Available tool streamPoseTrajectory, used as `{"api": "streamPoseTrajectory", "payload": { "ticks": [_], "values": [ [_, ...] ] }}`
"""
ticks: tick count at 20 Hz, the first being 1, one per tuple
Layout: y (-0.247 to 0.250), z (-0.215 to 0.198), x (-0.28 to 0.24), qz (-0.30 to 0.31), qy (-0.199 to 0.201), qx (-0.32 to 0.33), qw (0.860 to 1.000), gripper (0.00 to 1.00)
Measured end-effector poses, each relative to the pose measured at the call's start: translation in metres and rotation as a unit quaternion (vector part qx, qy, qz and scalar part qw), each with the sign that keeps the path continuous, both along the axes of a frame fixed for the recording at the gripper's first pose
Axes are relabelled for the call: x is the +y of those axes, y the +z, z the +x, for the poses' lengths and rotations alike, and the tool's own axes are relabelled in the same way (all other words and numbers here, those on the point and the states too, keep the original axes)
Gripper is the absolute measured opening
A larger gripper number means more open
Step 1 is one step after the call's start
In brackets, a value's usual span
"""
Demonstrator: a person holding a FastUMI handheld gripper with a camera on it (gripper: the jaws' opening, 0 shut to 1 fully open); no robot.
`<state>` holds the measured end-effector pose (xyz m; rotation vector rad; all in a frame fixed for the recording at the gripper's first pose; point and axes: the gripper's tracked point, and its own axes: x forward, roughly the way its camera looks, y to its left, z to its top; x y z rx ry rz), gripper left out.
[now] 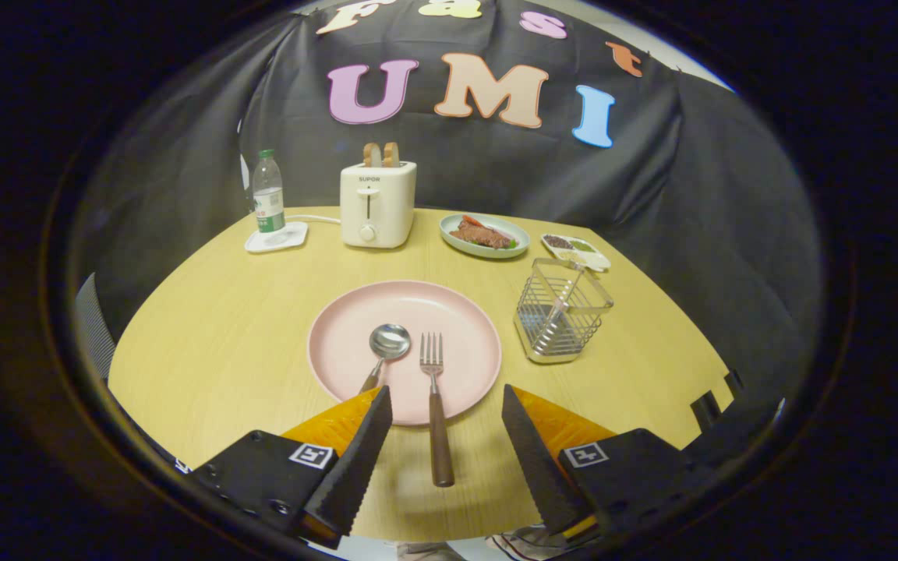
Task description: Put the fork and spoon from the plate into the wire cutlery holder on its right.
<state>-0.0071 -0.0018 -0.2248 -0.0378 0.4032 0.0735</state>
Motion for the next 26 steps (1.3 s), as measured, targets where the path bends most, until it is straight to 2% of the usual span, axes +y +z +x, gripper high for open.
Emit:
{"api": "streamPoseTrajectory", "payload": {
  "ticks": [4, 12, 17, 19, 21, 22, 23, 26],
  "values": [
    [-0.016, 0.0, 0.0, 0.006, 0.003, 0.018, 1.0, 0.91],
    [-0.038, 0.001, 0.003, 0.0, 0.015, 0.048, 0.999, 0.68],
    [-0.041, 0.003, 0.008, 0.014, 0.019, 0.054, 0.998, 0.36],
    [-0.034, 0.001, 0.012, 0.021, 0.026, 0.053, 0.998, 0.38],
    [-0.039, 0.002, 0.015, 0.022, 0.032, 0.057, 0.998, 0.21],
    [-0.041, 0.002, 0.016, 0.024, 0.036, 0.061, 0.997, 0.21],
    [-0.039, 0.002, 0.018, 0.026, 0.034, 0.065, 0.997, 0.15],
    [-0.039, 0.004, 0.022, 0.027, 0.038, 0.07, 0.997, 0.15]
  ]
}}
